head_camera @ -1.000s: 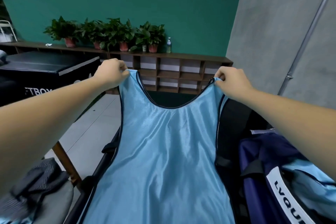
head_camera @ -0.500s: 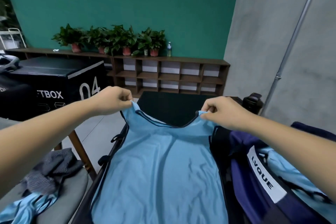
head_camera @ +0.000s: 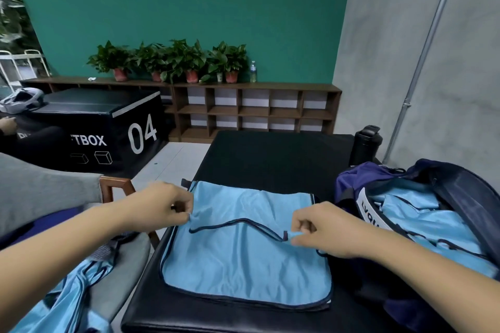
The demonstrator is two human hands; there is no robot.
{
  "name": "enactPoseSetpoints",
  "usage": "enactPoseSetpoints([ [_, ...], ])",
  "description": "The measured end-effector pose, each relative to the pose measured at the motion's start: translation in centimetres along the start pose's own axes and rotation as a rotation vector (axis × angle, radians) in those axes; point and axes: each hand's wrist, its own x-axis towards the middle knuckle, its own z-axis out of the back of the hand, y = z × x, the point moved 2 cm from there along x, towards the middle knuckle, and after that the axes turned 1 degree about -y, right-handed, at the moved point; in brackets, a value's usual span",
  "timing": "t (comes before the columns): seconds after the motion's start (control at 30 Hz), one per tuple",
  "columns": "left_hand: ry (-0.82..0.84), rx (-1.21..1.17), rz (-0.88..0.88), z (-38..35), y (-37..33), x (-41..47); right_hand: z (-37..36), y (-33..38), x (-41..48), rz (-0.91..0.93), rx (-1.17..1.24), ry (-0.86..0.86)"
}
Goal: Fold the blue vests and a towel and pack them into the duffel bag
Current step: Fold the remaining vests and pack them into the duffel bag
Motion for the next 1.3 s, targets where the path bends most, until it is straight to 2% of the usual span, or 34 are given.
enactPoseSetpoints([
  [0.23,0.184,-0.061,0.001,-3.2,-0.2,-2.1,-3.4,-0.9,-1.9,0.023,-0.072,0.145],
  [0.57,0.43,-0.04,0.111,-6.3,1.4,-2.5,-5.6,-1.8,-3.2,-0.046,0.065,0.354],
  [0.63,0.498,-0.039,0.155,-6.1,1.2,-2.4,-5.3,-1.7,-3.2,-0.051,0.11,0.354],
  [0.7,0.538,-0.064,0.2,-5.4,1.2,-2.2,-4.9,-2.1,-2.8,-0.046,0.183,0.266],
  [0.73,0.524,-0.081,0.223,-5.1,1.4,-1.9,-4.6,-2.7,-2.5,-0.045,0.207,0.18],
  [0.8,0.377,-0.095,0.251,-4.9,1.9,-0.9,-4.5,-4.2,-1.8,-0.055,0.144,0.01],
  [0.87,0.136,-0.071,0.313,-5.4,3.2,0.5,-4.5,-5.5,-1.3,-0.042,-0.114,-0.059],
  [0.93,-0.037,-0.005,0.421,-6.4,4.1,1.6,-4.9,-6.5,-1.1,-0.016,-0.381,-0.042],
  [1.03,-0.029,0.011,0.536,-8.3,4.7,2.6,-5.4,-7.7,-0.9,0.028,-0.546,-0.044],
  [1.2,0.004,-0.015,0.63,-9.7,5.7,3.9,-6.4,-9.9,-0.5,0.107,-0.551,-0.223],
  [1.3,-0.007,-0.044,0.651,-9.5,7.0,4.9,-6.8,-9.6,-0.5,0.164,-0.538,-0.265],
])
